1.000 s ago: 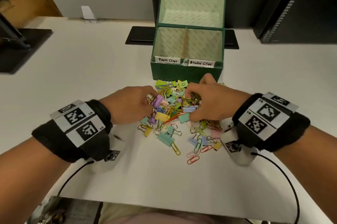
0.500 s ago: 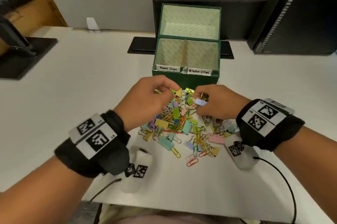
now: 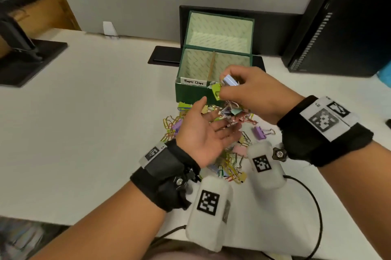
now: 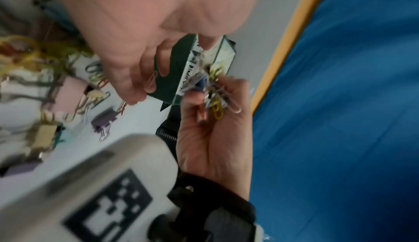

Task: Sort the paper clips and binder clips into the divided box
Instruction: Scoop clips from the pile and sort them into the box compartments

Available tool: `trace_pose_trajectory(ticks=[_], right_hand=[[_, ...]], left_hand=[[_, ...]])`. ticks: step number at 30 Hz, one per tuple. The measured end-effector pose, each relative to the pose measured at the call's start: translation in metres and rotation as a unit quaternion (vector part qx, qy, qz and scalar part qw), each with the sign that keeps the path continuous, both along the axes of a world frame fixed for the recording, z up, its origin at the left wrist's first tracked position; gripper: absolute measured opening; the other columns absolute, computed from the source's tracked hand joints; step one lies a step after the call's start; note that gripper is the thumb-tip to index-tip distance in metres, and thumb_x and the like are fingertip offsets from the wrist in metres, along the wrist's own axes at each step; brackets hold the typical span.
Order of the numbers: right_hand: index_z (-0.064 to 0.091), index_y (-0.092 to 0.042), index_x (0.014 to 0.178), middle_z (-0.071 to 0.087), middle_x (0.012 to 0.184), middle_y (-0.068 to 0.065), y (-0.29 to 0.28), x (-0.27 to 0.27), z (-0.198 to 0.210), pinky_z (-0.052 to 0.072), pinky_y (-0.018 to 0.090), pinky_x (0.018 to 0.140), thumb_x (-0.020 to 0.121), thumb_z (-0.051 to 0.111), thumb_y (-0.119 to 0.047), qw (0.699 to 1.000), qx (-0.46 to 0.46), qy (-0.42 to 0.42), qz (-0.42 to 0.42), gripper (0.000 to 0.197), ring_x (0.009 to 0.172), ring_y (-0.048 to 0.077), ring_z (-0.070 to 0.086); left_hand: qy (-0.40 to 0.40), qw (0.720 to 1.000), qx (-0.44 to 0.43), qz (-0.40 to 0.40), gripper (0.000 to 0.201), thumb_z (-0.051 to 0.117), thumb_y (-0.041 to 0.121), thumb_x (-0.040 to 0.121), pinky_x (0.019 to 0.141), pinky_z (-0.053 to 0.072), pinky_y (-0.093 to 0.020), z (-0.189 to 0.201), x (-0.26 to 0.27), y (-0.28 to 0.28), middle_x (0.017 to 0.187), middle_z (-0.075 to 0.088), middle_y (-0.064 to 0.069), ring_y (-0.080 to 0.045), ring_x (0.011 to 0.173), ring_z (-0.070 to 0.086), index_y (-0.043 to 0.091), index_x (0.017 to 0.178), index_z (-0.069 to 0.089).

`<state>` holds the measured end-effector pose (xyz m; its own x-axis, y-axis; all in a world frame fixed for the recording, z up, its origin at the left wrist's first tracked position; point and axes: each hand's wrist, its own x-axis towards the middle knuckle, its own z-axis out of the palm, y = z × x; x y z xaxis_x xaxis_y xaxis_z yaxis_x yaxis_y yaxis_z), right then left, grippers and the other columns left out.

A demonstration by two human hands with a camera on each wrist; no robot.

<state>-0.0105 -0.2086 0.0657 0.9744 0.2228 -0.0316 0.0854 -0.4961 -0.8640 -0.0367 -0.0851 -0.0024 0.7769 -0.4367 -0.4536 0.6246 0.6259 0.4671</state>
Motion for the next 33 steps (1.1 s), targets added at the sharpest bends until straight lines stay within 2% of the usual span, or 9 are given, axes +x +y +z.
trace_pose_trajectory(ticks=[6,8,10,13,17,22,24,28,33], right_hand=[[0.063,-0.02,0.087,0.065,0.086,-0.001,0.023,-0.009,-0.017,0.048,0.03,0.068,0.079,0.069,-0.021,0.984,-0.146,-0.064,0.085,0.011,0.073,0.011,0.058],[0.065,-0.022,0.088,0.067,0.088,-0.004,0.026,-0.011,-0.02,0.05,0.032,0.073,0.079,0.07,-0.022,0.972,-0.189,-0.089,0.106,0.01,0.081,0.013,0.061],[0.067,-0.023,0.094,0.068,0.093,-0.007,0.027,-0.012,-0.019,0.048,0.028,0.076,0.08,0.07,-0.023,0.963,-0.218,-0.102,0.122,0.014,0.087,0.012,0.06],[0.068,-0.029,0.105,0.067,0.103,-0.011,0.027,-0.013,-0.013,0.044,0.02,0.077,0.081,0.071,-0.028,0.95,-0.253,-0.109,0.144,0.025,0.092,0.009,0.06],[0.064,-0.036,0.116,0.067,0.107,-0.013,0.026,-0.013,0.0,0.05,0.025,0.083,0.082,0.07,-0.04,0.943,-0.274,-0.114,0.154,0.034,0.093,0.008,0.061],[0.066,-0.038,0.117,0.066,0.115,-0.014,0.017,-0.005,0.021,0.041,0.011,0.072,0.087,0.064,-0.046,0.948,-0.27,-0.133,0.104,0.031,0.088,-0.007,0.058],[0.066,-0.04,0.113,0.063,0.119,-0.02,0.011,-0.004,0.031,0.041,0.018,0.077,0.088,0.061,-0.049,0.954,-0.249,-0.161,0.052,0.027,0.101,0.0,0.058],[0.068,-0.038,0.105,0.063,0.097,-0.03,0.001,-0.008,0.031,0.043,0.011,0.073,0.09,0.06,-0.046,0.967,-0.175,-0.184,-0.039,0.019,0.087,-0.006,0.061],[0.07,-0.037,0.102,0.068,0.091,-0.019,0.0,-0.016,0.009,0.048,0.018,0.069,0.086,0.066,-0.045,0.974,-0.178,-0.137,-0.037,0.018,0.082,-0.003,0.062]], left_hand=[[0.07,0.982,-0.141,0.105,0.035,0.049,0.026,0.091,0.101,0.045,-0.04,-0.007,0.002,-0.001,0.114,0.065,-0.019,-0.028,0.109,0.061,0.004,0.116,0.06],[0.005,0.987,-0.084,0.136,0.024,0.052,0.014,0.091,0.081,0.054,-0.027,-0.01,0.002,0.002,0.092,0.062,-0.01,-0.013,0.083,0.064,-0.001,0.109,0.057],[0.004,0.985,-0.075,0.157,0.026,0.031,0.01,0.101,0.059,0.054,-0.024,-0.01,0.002,0.001,0.083,0.058,-0.01,-0.013,0.069,0.064,0.004,0.096,0.055],[0.064,0.98,-0.075,0.175,0.031,0.026,0.018,0.099,0.061,0.047,-0.034,-0.004,0.006,0.002,0.083,0.058,-0.011,-0.023,0.077,0.059,0.009,0.087,0.054],[0.07,0.981,-0.066,0.171,0.033,0.03,0.024,0.101,0.047,0.056,-0.034,-0.002,0.011,0.007,0.058,0.065,-0.01,-0.022,0.051,0.066,0.006,0.087,0.055],[0.014,0.985,-0.123,0.124,0.035,0.035,0.015,0.091,0.077,0.051,-0.057,-0.001,0.024,0.015,0.109,0.065,-0.023,-0.036,0.1,0.062,-0.001,0.102,0.065],[0.011,0.982,-0.156,0.108,0.038,0.038,0.013,0.089,0.08,0.049,-0.058,0.001,0.027,0.02,0.104,0.064,-0.024,-0.037,0.097,0.059,-0.006,0.105,0.065],[0.011,0.981,-0.165,0.104,0.047,0.036,0.021,0.096,0.075,0.052,-0.056,-0.008,0.035,0.027,0.099,0.066,-0.026,-0.037,0.094,0.061,-0.002,0.135,0.049],[-0.011,0.984,-0.16,0.073,0.046,0.033,0.021,0.098,0.074,0.056,-0.051,-0.009,0.04,0.031,0.112,0.063,-0.029,-0.039,0.095,0.065,-0.009,0.129,0.05]])
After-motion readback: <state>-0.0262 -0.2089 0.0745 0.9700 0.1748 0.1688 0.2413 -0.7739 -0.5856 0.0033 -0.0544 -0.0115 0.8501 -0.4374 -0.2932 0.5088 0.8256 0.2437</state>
